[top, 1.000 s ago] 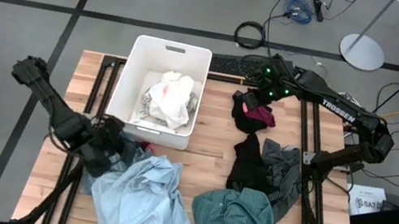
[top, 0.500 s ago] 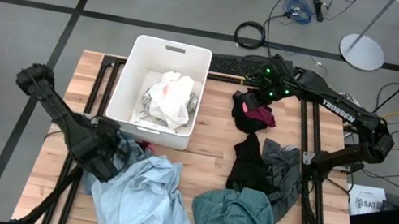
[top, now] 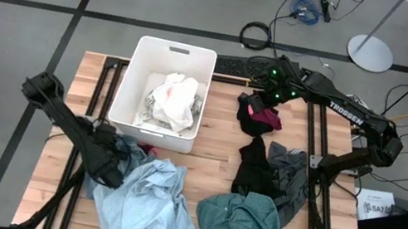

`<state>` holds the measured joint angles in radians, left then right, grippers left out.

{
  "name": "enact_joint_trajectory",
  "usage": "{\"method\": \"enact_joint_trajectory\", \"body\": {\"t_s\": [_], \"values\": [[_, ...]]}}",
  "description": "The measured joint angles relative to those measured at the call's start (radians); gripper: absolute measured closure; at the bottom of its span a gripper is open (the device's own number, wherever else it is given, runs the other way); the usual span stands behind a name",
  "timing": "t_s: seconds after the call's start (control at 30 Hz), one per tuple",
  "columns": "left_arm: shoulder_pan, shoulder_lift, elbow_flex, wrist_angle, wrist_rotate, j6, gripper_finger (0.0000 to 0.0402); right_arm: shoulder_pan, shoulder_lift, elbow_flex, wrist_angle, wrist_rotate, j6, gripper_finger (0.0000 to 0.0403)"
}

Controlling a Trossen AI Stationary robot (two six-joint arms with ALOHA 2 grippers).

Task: Sort clothes
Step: Move the bottom left red sock to the top right of the table

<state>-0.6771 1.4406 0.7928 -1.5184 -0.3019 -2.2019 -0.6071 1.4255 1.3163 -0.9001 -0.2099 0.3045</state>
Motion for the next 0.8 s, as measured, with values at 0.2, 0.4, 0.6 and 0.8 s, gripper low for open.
{"method": "enact_joint_trajectory", "body": {"t_s": [0.2, 0.4, 0.6, 0.8], "values": [[0.045, 0.029, -0.054, 0.112, -0.099, 0.017, 0.0393, 0.000, 0.000, 0.000, 0.037, -0.001, -0.003, 0.0403], [0.043, 0.023, -0.044, 0.569, -0.012, 0.264, 0.0393, 0.000, 0.000, 0.000, 0.021, -0.005, 0.013, 0.0403], [0.037, 0.023, -0.001, 0.752, 0.091, 0.384, 0.0394, 0.000, 0.000, 0.000, 0.018, -0.005, 0.015, 0.0403], [0.036, 0.012, -0.001, 0.765, 0.187, 0.418, 0.0394, 0.000, 0.000, 0.000, 0.019, -0.005, 0.009, 0.0403]]}}
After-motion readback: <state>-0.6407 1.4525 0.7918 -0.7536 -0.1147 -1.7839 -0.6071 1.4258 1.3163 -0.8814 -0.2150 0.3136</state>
